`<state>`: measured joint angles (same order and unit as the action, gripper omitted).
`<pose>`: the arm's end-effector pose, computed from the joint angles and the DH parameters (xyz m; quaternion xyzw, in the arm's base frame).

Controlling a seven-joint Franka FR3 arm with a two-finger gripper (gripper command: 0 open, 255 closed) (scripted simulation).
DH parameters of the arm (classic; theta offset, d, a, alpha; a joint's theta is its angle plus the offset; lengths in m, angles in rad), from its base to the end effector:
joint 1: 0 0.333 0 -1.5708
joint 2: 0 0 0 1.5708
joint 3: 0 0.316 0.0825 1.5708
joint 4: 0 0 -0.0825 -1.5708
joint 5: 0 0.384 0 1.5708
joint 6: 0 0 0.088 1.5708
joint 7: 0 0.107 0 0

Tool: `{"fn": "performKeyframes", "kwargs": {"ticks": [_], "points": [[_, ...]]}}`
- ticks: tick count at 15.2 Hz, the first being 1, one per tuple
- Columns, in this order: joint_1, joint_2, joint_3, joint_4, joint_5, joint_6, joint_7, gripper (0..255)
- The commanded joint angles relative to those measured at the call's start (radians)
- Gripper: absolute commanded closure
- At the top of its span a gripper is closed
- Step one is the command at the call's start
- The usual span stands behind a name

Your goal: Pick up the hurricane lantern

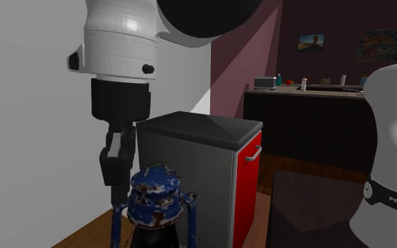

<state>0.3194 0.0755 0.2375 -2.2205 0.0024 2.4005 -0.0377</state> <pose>0.4646 0.2884 0.3528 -0.9552 -0.2909 -0.0490 0.0231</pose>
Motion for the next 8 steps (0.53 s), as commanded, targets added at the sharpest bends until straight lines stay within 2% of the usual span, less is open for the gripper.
{"fn": "performKeyframes", "kwargs": {"ticks": [1, 8], "points": [[0.000, -0.013, 0.001, 0.013, 0.004, -0.024, -0.001, 255], [-0.001, -0.051, 0.001, 0.043, 0.016, -0.091, -0.009, 255]]}}
